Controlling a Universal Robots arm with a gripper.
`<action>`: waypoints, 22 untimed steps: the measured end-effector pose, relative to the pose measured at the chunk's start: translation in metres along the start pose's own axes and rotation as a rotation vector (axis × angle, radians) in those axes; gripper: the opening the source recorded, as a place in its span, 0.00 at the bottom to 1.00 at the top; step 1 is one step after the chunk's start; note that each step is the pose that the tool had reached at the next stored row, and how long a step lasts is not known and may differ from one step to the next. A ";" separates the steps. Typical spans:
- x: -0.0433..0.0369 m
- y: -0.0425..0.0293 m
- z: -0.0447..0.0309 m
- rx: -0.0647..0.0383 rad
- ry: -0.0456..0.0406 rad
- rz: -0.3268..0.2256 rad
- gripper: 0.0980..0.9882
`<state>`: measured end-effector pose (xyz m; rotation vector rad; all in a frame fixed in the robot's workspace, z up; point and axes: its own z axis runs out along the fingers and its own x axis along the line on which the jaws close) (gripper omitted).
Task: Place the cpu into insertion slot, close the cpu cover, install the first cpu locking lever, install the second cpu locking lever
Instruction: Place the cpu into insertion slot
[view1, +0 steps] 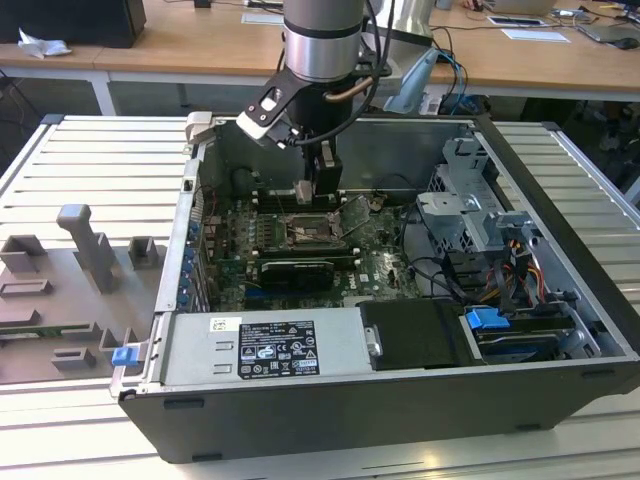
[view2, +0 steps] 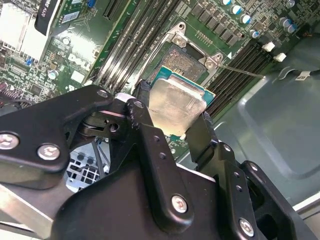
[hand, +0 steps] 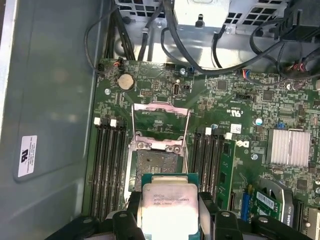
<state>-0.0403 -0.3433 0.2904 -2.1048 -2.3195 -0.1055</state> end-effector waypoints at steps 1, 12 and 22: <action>0.0000 0.0000 0.0000 0.000 -0.0001 0.000 0.49; 0.0010 -0.0004 0.0153 0.001 0.0008 -0.012 0.49; 0.0005 -0.0010 0.0262 -0.006 -0.0047 0.111 0.49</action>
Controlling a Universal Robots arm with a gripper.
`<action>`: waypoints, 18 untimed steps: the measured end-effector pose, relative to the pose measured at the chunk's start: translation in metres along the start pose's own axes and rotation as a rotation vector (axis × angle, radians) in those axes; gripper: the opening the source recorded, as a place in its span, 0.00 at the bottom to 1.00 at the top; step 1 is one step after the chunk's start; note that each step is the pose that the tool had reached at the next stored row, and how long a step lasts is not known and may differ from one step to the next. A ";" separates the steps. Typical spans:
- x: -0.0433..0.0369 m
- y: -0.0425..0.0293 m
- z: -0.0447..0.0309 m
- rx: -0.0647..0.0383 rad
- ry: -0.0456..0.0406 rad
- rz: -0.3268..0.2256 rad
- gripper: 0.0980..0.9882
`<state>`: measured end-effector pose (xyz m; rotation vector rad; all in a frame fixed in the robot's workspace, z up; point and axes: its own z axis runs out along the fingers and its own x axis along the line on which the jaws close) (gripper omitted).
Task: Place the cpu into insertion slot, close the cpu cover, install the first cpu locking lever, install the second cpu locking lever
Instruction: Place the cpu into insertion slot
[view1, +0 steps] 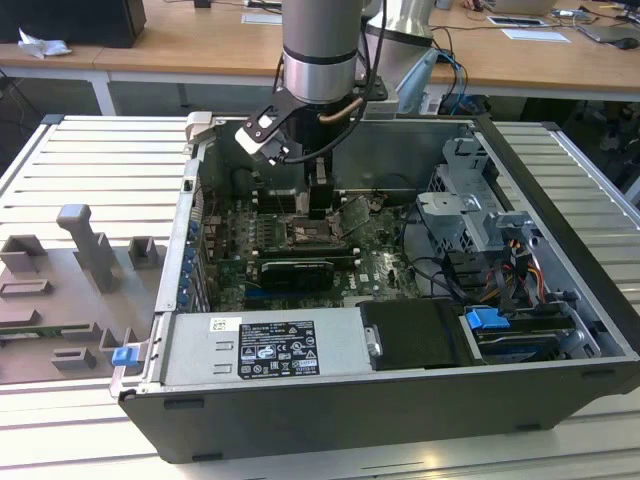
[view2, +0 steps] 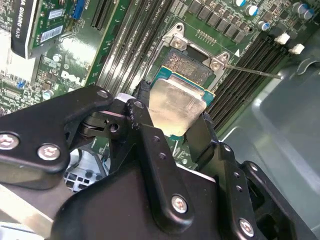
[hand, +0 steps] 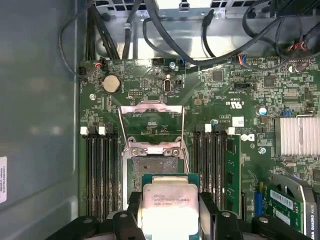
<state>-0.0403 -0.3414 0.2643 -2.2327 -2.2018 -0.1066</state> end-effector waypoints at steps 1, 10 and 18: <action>-0.0001 -0.0001 0.0026 0.000 0.0000 0.000 0.49; 0.0017 -0.0010 0.0221 -0.002 -0.0019 0.040 0.49; 0.0074 -0.0019 0.0378 0.000 0.0001 -0.002 0.49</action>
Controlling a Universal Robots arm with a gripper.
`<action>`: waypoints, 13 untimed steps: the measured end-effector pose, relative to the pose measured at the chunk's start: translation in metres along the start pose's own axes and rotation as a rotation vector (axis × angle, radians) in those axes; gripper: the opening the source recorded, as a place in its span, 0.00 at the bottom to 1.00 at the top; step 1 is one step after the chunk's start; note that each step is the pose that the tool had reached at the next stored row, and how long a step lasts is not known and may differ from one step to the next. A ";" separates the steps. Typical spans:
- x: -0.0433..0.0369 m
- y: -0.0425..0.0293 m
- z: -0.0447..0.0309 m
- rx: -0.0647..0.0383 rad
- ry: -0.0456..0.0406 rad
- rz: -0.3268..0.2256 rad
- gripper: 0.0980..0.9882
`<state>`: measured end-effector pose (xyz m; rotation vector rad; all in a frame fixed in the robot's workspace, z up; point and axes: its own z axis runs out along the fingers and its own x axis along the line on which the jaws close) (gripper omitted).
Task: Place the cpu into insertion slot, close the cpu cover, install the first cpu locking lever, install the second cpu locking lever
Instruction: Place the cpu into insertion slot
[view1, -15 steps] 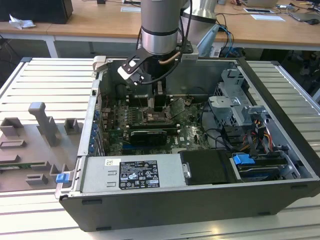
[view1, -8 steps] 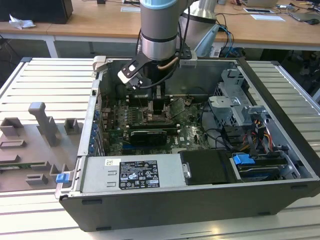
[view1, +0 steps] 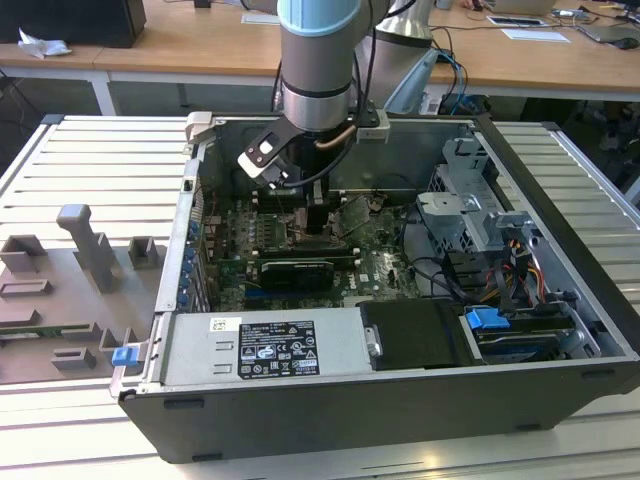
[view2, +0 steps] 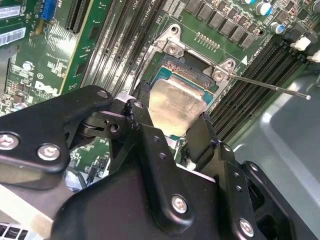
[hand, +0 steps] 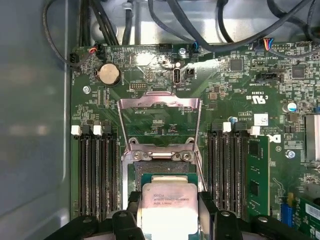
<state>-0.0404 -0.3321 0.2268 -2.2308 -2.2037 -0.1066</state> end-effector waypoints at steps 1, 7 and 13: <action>0.0000 0.0000 0.0007 0.000 -0.0001 0.000 0.49; 0.0009 -0.0004 0.0080 0.000 -0.0001 0.000 0.49; 0.0027 -0.0007 0.0145 0.000 0.0000 -0.002 0.49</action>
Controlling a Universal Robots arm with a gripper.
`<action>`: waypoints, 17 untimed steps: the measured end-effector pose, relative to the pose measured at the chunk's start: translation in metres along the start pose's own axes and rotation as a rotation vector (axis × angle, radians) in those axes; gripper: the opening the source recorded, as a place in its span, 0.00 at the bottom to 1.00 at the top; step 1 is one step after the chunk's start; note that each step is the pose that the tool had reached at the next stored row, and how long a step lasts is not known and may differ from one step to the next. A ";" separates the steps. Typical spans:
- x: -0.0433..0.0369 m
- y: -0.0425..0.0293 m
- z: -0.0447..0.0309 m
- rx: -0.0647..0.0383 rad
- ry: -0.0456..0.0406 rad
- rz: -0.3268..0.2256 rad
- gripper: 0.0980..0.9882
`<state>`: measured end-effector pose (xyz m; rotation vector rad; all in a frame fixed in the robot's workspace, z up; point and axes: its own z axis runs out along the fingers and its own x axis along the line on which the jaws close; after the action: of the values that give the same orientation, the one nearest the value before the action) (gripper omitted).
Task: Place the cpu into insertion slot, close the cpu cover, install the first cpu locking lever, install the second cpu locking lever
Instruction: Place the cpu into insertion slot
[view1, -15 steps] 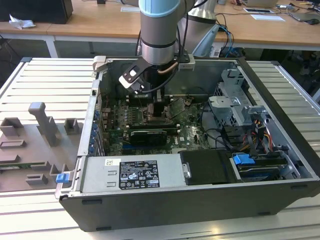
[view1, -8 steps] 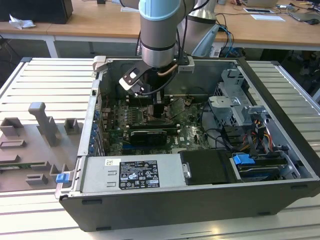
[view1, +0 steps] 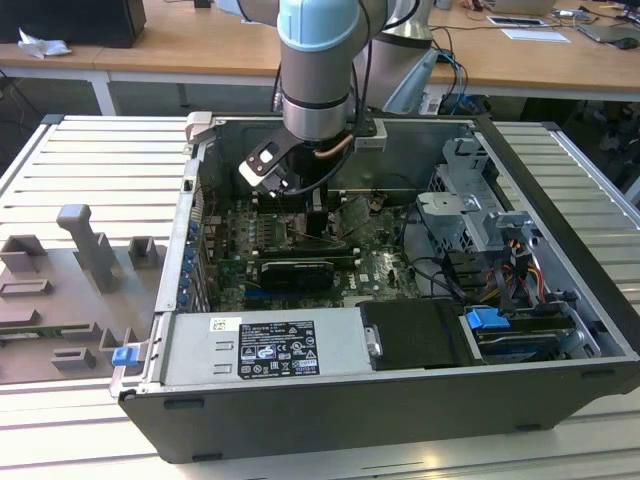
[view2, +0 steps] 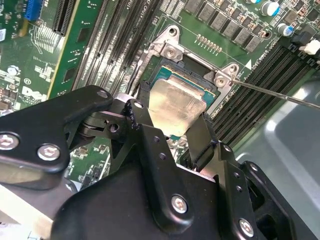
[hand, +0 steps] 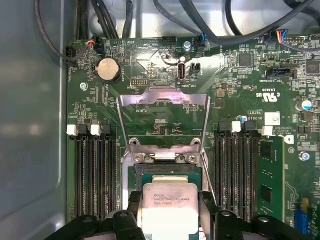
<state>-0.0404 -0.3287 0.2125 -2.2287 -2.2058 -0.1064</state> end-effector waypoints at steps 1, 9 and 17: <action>0.0004 0.0000 0.0008 0.000 0.0000 0.000 0.49; 0.0022 -0.0003 0.0074 0.000 0.0000 0.000 0.49; 0.0030 -0.0001 0.0107 0.000 0.0001 0.000 0.49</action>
<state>-0.0400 -0.3252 0.2020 -2.2282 -2.2062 -0.1065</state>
